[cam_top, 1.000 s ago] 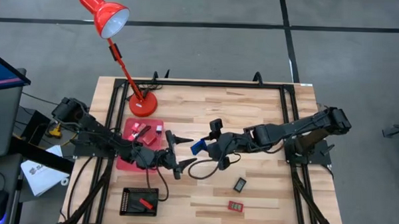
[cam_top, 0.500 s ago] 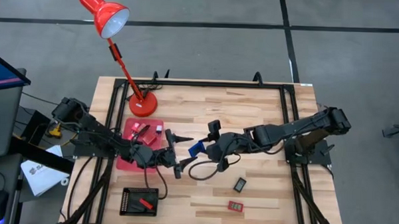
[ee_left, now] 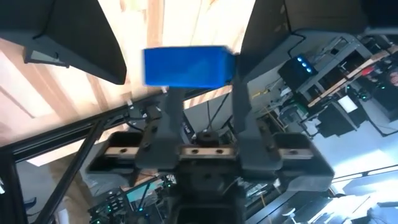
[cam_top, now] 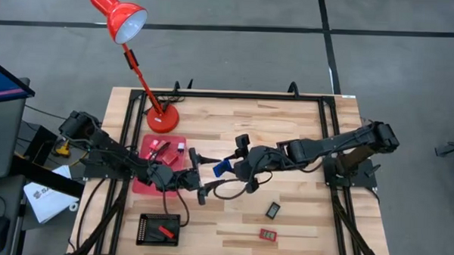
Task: Pick & Place Office items
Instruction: Put the blue digital timer into the black bin
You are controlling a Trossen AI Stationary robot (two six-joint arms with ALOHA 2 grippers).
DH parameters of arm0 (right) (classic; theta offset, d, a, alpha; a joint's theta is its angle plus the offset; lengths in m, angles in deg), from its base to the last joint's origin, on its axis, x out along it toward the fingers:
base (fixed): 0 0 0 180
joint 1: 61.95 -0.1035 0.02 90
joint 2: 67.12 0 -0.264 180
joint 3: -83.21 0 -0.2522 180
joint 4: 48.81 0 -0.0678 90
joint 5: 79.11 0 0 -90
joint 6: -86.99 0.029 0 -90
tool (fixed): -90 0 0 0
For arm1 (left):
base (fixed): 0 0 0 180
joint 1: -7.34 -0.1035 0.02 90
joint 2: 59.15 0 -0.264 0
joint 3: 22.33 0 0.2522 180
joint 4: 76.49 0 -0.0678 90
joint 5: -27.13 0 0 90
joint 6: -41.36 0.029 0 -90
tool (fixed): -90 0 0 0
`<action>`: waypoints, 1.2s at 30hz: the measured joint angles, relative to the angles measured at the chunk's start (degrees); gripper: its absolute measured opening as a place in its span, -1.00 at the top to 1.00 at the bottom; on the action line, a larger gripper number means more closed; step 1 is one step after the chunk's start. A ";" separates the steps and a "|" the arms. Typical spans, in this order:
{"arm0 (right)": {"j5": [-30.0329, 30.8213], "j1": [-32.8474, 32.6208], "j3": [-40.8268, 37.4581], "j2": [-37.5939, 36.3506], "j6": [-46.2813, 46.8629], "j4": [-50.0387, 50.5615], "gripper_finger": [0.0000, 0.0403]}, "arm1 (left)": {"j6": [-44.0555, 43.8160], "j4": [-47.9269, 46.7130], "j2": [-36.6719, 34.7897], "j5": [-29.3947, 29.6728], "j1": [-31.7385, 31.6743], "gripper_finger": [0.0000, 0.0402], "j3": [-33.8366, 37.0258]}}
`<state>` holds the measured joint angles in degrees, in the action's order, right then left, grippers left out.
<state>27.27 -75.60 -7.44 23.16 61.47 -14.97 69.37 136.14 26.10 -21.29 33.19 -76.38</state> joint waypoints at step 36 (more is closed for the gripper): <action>-0.19 -0.11 0.00 0.07 1.61 -1.68 0.07 | -1.39 0.90 -0.04 4.39 -0.55 0.20 0.00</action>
<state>27.07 -75.72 -7.44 23.23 63.08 -16.66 67.99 137.04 26.06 -16.90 32.64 -76.38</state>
